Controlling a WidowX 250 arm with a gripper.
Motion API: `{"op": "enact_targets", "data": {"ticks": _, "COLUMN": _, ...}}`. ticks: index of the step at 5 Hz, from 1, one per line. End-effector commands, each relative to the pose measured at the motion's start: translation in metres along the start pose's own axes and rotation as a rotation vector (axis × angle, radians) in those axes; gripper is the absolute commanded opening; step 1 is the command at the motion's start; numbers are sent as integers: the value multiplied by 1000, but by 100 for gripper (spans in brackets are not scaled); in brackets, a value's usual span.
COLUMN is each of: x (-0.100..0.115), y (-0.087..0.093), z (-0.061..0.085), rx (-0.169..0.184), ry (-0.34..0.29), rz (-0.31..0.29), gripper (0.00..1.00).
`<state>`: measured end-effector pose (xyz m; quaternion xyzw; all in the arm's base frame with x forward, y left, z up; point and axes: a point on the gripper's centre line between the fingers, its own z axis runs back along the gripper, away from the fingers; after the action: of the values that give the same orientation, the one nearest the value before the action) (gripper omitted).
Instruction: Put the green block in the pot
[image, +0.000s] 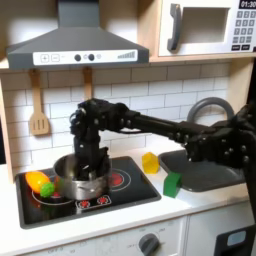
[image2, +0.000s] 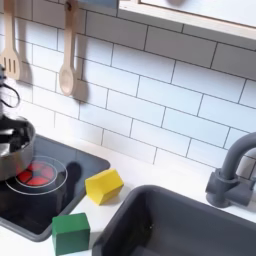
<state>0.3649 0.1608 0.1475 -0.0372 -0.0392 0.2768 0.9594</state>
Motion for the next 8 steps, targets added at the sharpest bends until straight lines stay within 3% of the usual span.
{"op": "enact_targets", "data": {"ticks": 1, "x": -8, "y": -18, "z": 3, "rx": -8, "ry": -7, "rz": -29, "gripper": 100}}
{"op": "enact_targets", "data": {"ticks": 6, "x": -42, "y": -73, "z": -1, "rx": -32, "ry": 4, "rz": -121, "gripper": 100}}
{"op": "enact_targets", "data": {"ticks": 7, "x": -46, "y": -76, "z": 4, "rx": -30, "ry": -8, "rz": -126, "gripper": 100}}
{"op": "enact_targets", "data": {"ticks": 8, "x": -46, "y": -77, "z": 19, "rx": -51, "ry": -28, "rz": -120, "gripper": 100}}
